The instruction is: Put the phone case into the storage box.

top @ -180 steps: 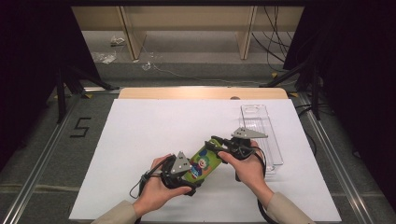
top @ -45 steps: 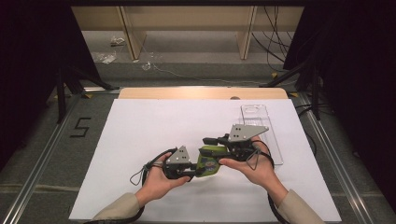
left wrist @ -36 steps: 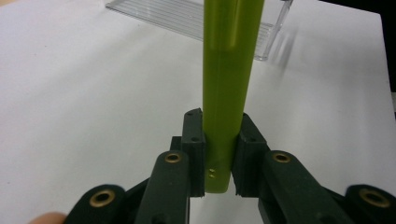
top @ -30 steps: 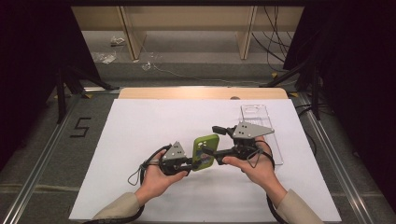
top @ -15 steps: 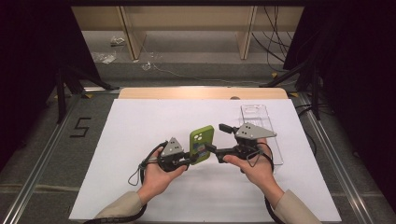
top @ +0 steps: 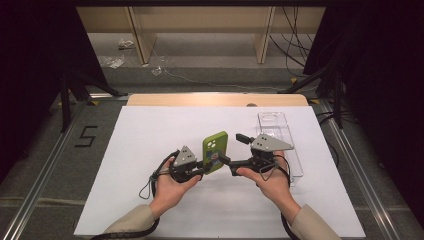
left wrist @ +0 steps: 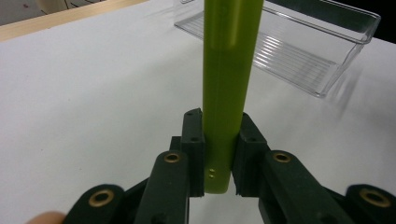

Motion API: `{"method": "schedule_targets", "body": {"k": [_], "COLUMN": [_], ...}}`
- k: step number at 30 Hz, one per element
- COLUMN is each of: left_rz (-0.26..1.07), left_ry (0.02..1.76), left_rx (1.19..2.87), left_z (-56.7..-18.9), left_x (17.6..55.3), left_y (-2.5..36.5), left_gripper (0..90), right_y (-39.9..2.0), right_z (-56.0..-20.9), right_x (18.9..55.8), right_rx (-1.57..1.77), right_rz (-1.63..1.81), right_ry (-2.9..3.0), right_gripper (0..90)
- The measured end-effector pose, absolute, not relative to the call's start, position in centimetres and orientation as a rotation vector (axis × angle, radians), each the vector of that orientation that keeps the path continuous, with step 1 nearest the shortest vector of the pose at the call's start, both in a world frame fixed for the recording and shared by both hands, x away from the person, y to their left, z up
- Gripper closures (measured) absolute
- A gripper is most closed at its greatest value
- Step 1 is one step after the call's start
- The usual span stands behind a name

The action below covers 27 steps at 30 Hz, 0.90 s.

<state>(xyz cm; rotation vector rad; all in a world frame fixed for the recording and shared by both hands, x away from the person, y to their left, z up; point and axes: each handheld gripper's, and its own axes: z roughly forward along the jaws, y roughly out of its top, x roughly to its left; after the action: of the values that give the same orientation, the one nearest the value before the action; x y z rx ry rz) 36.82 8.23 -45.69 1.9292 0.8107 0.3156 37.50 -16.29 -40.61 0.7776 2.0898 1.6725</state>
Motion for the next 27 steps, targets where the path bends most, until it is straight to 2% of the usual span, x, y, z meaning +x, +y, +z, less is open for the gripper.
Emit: {"method": "schedule_targets", "body": {"k": [9,27], "left_rz": [0.324,0.328], "left_ry": [0.83,0.819], "left_rx": [1.921,1.924], "left_z": [-45.7,-45.6], "left_x": [36.9,36.7], "left_y": [7.9,6.7], "left_gripper": [76.9,76.8], "right_y": [-16.1,-15.6], "right_z": [-40.9,-41.2], "right_x": [37.5,37.4], "right_rx": [0.799,0.832], "right_rz": [1.658,1.652], "right_ry": [2.066,2.033], "right_gripper": [5.2,3.1]}}
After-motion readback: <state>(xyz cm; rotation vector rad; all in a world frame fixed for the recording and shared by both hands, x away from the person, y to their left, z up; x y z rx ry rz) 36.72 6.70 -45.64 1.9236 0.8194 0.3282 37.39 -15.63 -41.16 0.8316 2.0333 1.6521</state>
